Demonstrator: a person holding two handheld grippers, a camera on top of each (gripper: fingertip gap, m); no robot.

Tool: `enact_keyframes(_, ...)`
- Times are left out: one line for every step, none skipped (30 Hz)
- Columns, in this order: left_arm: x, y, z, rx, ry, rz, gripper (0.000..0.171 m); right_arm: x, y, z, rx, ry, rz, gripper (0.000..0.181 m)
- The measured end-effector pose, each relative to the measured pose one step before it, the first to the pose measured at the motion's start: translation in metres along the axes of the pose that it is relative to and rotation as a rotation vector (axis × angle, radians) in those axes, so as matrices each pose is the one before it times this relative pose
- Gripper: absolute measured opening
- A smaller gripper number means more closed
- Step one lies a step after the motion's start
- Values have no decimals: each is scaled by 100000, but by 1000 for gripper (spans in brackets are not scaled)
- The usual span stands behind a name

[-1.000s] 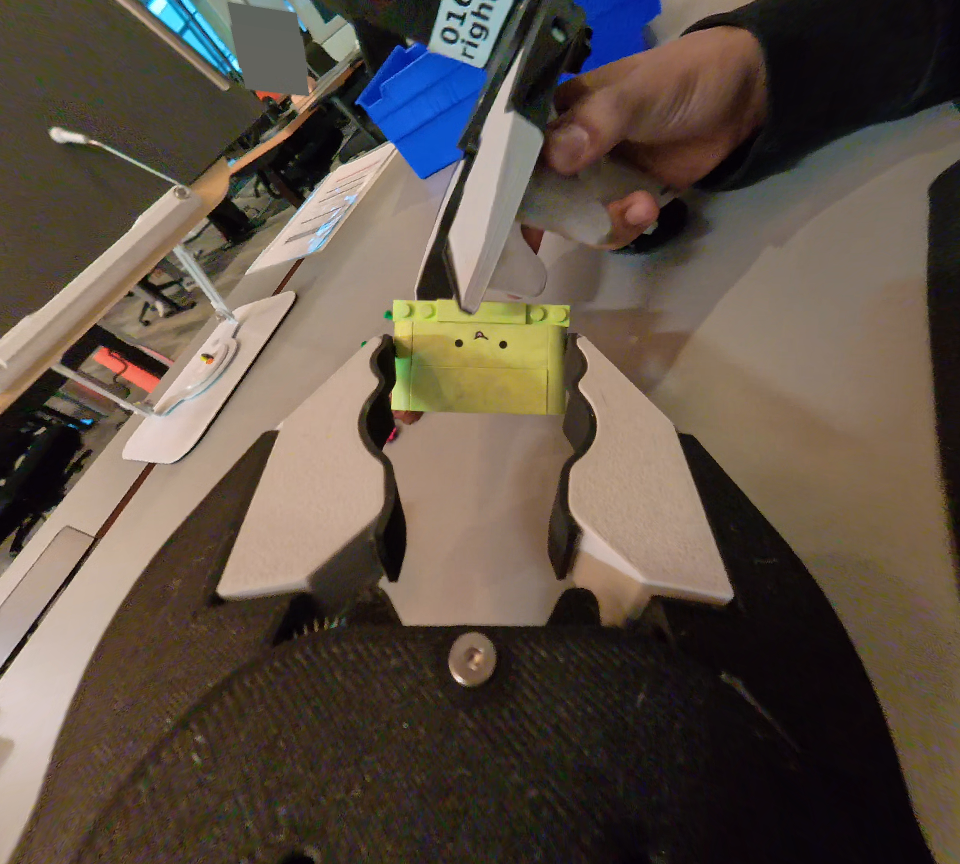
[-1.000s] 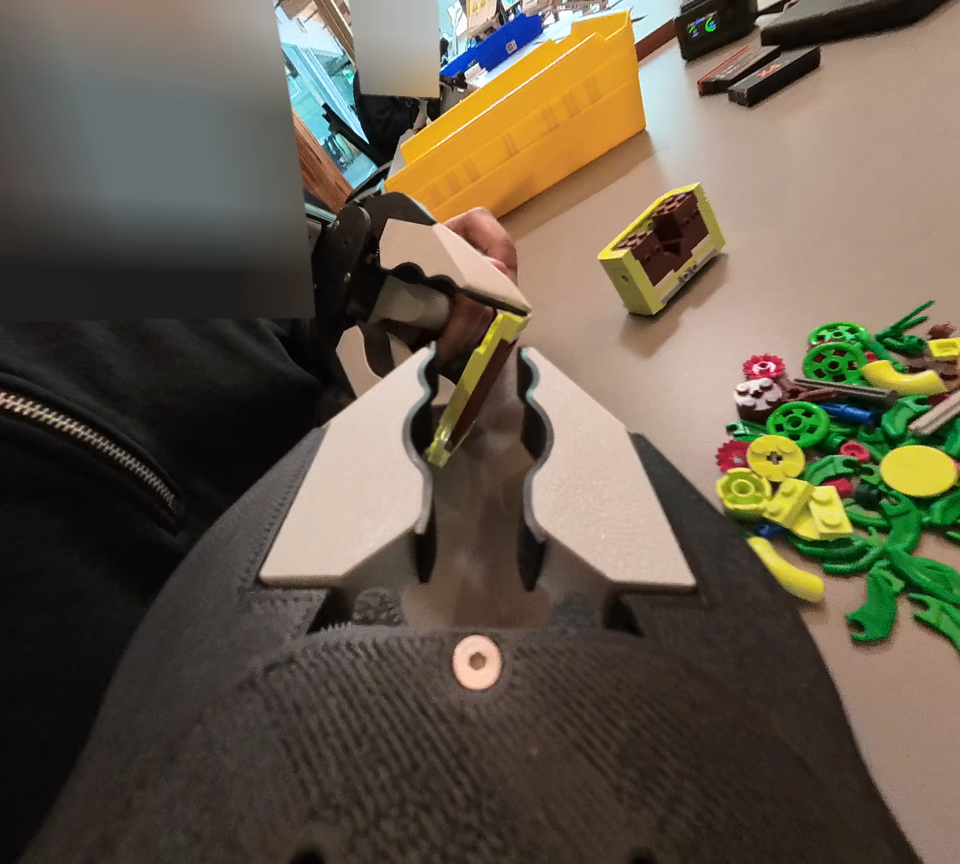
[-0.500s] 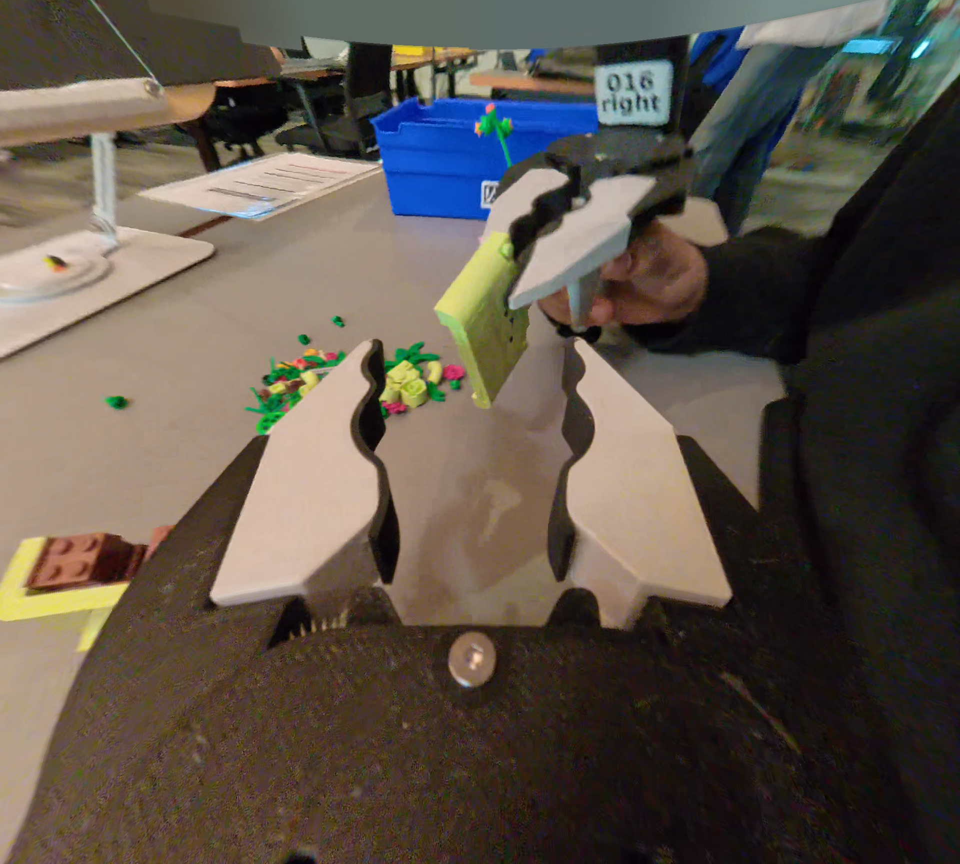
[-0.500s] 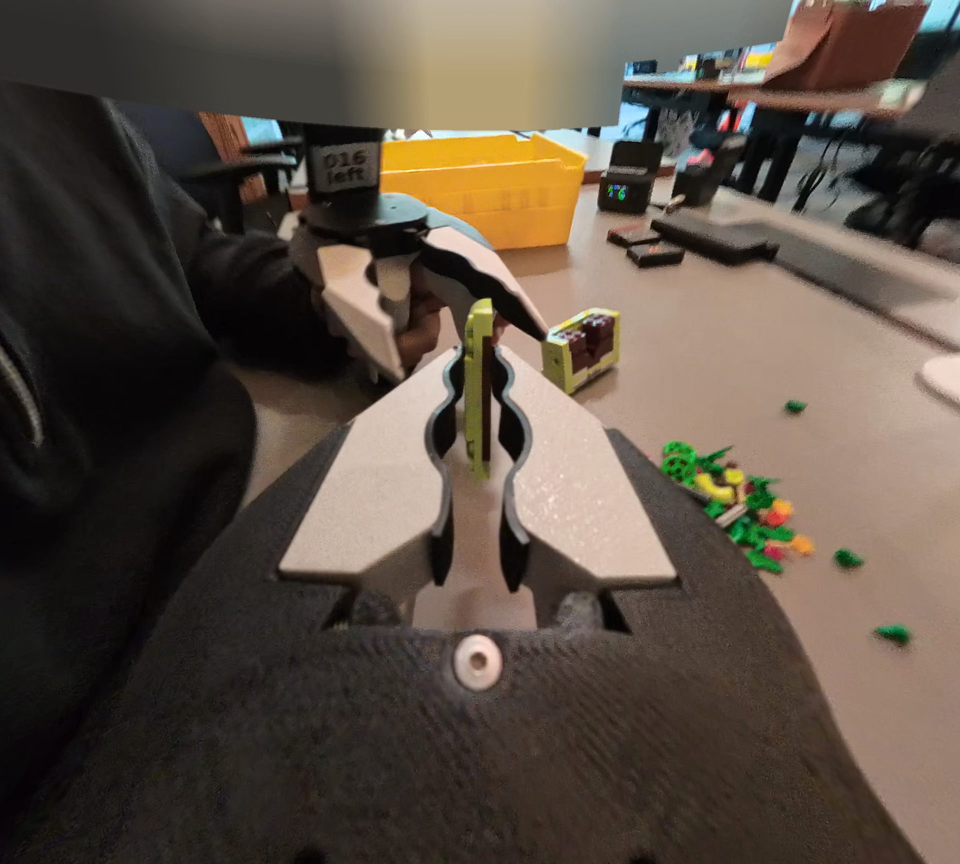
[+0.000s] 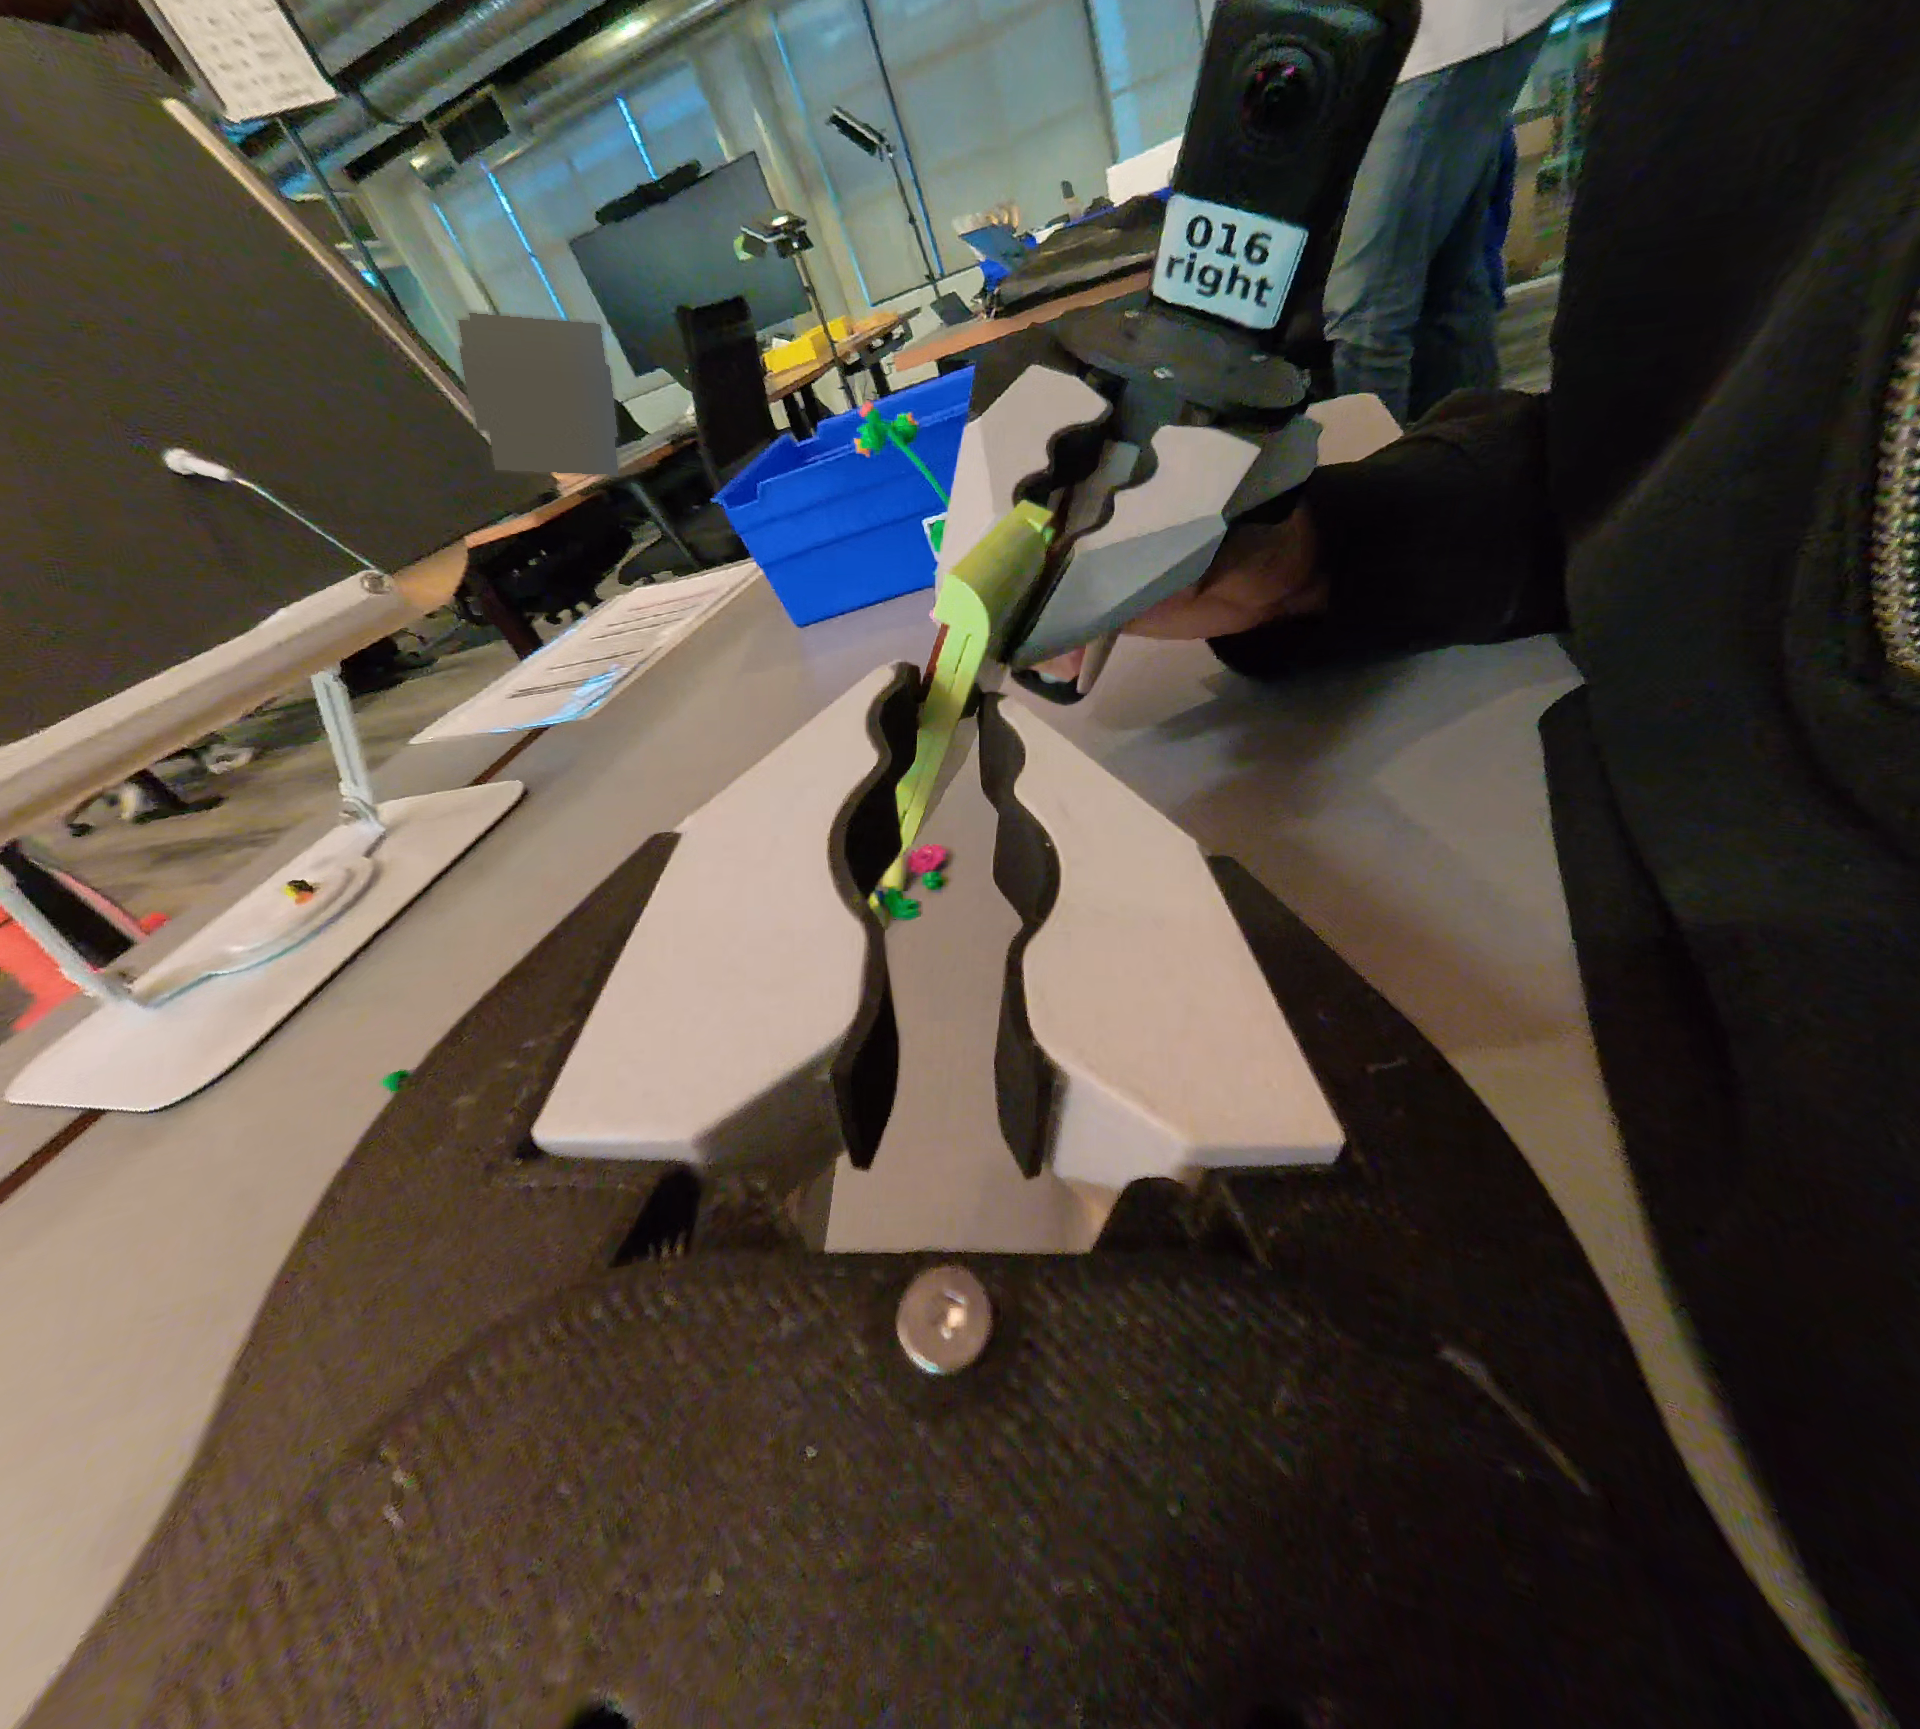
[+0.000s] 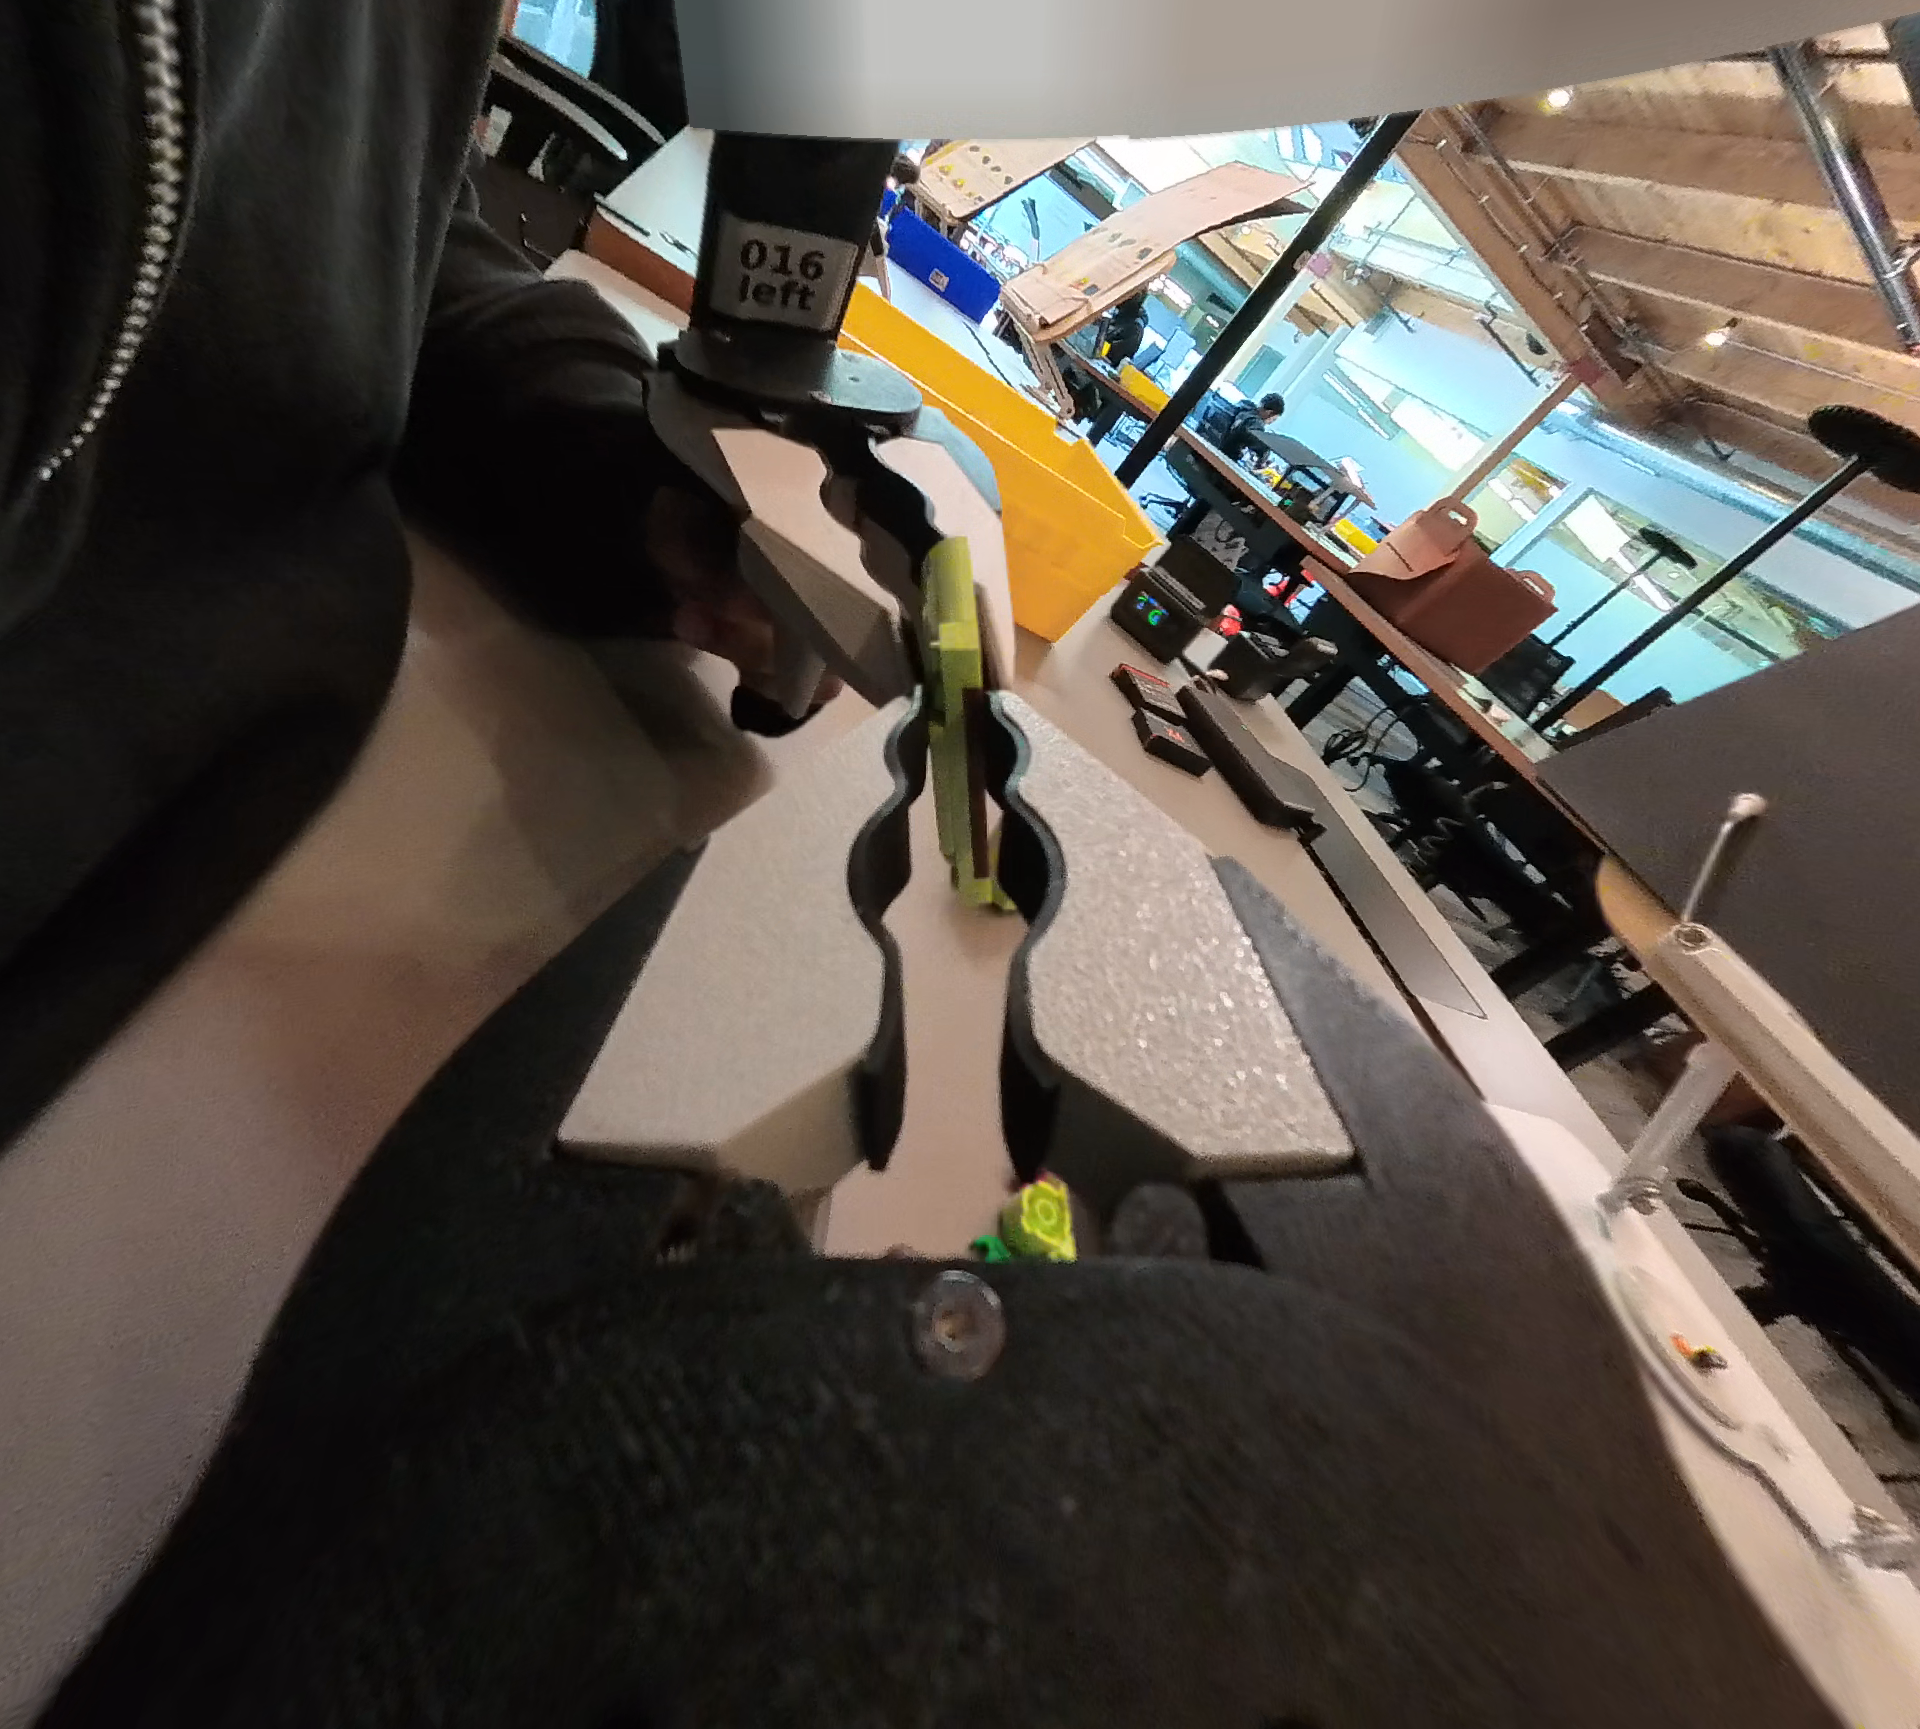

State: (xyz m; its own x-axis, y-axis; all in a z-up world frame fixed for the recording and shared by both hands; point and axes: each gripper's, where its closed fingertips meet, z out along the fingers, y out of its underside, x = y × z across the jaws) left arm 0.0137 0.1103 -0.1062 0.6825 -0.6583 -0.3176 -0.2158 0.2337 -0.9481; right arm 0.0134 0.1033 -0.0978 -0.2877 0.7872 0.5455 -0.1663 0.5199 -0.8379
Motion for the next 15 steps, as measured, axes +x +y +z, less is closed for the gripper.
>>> enact_keyframes(-22,94,-2,-445,-783,2212,8,-25,122,3,-928,122,-1078,8)
enact_keyframes(-7,41,9,-269,-828,2018,8,-19,72,2,-591,130,-927,7)
enact_keyframes(-3,33,16,-278,-596,1438,8,-7,50,-20,-359,196,-768,8)
enact_keyframes(-40,11,0,-235,-558,981,7,16,62,-2,-319,272,-305,8)
enact_keyframes(-81,48,18,-414,-651,590,7,63,92,-2,-478,411,211,8)
enact_keyframes(-87,125,31,-938,-587,330,7,130,157,-5,-751,677,349,9)
enact_keyframes(-118,154,35,-1130,-621,-121,7,226,204,-37,-857,1408,333,12)
enact_keyframes(-85,255,37,-1775,-94,-715,7,399,194,-84,-514,2390,535,20)
enact_keyframes(-38,392,61,-2491,492,-964,7,429,165,-115,-229,2412,895,25)
enact_keyframes(-114,420,45,-2579,-224,-240,7,365,97,-139,-61,1673,1492,27)
enact_keyframes(-98,396,31,-2499,-414,600,7,302,48,-116,287,1101,2471,29)
enact_keyframes(-6,422,80,-2878,94,418,7,238,39,-83,342,486,3249,31)
enact_keyframes(20,427,117,-3143,27,847,6,112,52,-33,-30,-374,3320,32)
enact_keyframes(-95,411,127,-3138,-1517,2914,6,-57,34,0,-174,-1146,2593,32)
enact_keyframes(-233,475,119,-3886,-3216,5862,6,-160,0,35,-110,-1415,1345,32)
